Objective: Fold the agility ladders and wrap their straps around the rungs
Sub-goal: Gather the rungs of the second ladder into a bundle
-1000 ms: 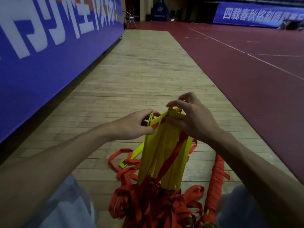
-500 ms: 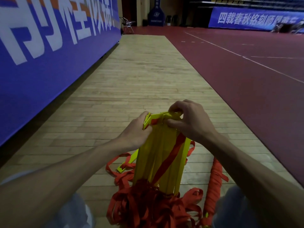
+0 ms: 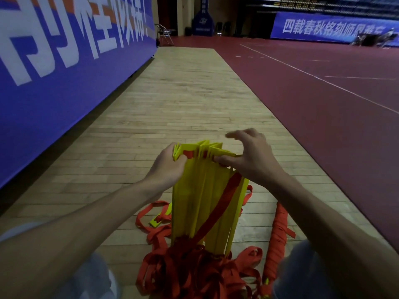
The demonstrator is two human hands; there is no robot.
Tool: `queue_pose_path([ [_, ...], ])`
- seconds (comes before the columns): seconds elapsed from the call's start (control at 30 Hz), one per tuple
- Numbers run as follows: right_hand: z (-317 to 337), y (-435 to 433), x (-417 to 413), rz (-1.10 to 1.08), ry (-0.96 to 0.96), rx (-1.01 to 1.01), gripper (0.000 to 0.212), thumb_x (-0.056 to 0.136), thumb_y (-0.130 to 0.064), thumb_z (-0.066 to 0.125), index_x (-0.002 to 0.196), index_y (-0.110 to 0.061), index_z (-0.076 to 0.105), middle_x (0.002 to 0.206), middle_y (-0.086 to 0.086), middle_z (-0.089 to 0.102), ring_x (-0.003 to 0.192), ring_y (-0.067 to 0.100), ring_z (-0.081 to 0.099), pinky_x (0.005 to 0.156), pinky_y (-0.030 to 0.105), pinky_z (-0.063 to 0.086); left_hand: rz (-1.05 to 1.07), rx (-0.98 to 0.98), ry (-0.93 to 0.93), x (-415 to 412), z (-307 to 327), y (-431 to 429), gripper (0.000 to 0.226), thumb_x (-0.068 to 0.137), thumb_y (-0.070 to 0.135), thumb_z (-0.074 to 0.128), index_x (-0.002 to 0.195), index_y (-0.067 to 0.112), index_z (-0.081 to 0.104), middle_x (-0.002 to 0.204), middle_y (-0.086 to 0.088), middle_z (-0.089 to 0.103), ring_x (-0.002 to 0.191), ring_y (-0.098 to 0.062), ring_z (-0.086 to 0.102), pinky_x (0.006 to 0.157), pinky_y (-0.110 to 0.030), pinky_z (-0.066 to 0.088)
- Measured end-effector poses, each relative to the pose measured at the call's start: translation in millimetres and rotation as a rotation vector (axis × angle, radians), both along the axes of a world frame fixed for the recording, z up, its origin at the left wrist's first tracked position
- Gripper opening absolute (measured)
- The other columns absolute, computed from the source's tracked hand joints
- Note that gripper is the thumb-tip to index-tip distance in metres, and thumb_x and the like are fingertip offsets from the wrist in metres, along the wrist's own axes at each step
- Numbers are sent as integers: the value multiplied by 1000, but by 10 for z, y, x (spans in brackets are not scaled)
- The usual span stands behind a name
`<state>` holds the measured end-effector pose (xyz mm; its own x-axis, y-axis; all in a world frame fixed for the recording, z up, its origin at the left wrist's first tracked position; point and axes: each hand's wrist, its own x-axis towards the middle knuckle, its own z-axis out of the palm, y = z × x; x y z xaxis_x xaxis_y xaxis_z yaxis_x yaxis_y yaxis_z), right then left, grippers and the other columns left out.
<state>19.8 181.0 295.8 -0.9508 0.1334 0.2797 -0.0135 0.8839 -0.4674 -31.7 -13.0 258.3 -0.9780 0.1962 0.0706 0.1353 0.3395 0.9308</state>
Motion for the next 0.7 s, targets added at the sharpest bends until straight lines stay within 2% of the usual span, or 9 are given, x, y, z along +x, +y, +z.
queue_pose_path([
  [0.07, -24, 44, -16, -96, -45, -107, 83, 74, -55, 78, 142, -21, 43, 143, 10, 37, 134, 28, 36, 107, 52, 40, 104, 45, -7, -73, -11, -26, 15, 96, 12, 45, 97, 15, 60, 83, -6, 58, 76, -22, 53, 67, -35, 41],
  [0.13, -40, 85, -21, -134, -103, -201, 89, 74, -50, 80, 144, -17, 37, 144, 12, 33, 133, 30, 39, 106, 46, 44, 192, 71, -27, -135, -5, -52, 15, 96, 12, 45, 96, 15, 60, 83, -5, 58, 76, -21, 53, 66, -33, 41],
  [0.23, -52, 114, -29, -146, -193, -323, 82, 79, -25, 82, 144, -13, 34, 142, 12, 38, 125, 29, 48, 93, 31, 48, 281, 111, -47, -196, 10, -84, 16, 95, 10, 45, 88, 19, 57, 79, -2, 53, 74, -19, 49, 64, -32, 38],
  [0.3, -61, 122, -41, -130, -208, -458, 73, 81, -11, 79, 142, -11, 38, 135, 12, 49, 116, 28, 57, 88, 36, 54, 289, 118, -73, -222, 5, -104, 17, 94, 9, 47, 84, 20, 55, 78, -3, 52, 74, -20, 48, 65, -33, 37],
  [0.4, -104, 104, -61, -72, -221, -412, 56, 88, -12, 72, 137, -9, 45, 130, 10, 57, 109, 24, 61, 92, 44, 55, 218, 102, -126, -224, -2, -133, 14, 87, 8, 53, 85, 20, 59, 85, -5, 59, 84, -25, 56, 74, -35, 43],
  [0.53, -147, 42, -112, -10, -236, -450, 69, 81, -19, 80, 138, -11, 42, 129, 4, 54, 115, 21, 56, 99, 44, 51, -7, 86, -167, -143, 20, -104, 33, 86, 5, 61, 107, 30, 65, 102, -1, 68, 98, -19, 63, 89, -36, 47],
  [0.6, -148, 22, -145, 1, -208, -521, 75, 77, -17, 83, 138, -12, 40, 124, -1, 48, 113, 17, 51, 95, 37, 49, -132, 79, -159, -93, 29, -75, 34, 89, 4, 62, 100, 35, 65, 99, 1, 70, 96, -16, 64, 92, -35, 47],
  [0.7, -156, 48, -181, -10, -183, -613, 75, 76, -13, 83, 135, -11, 37, 119, -3, 45, 110, 14, 47, 89, 32, 45, -185, 57, -130, -73, 36, -60, 29, 91, 3, 61, 92, 32, 66, 92, 2, 68, 89, -15, 63, 88, -33, 46],
])
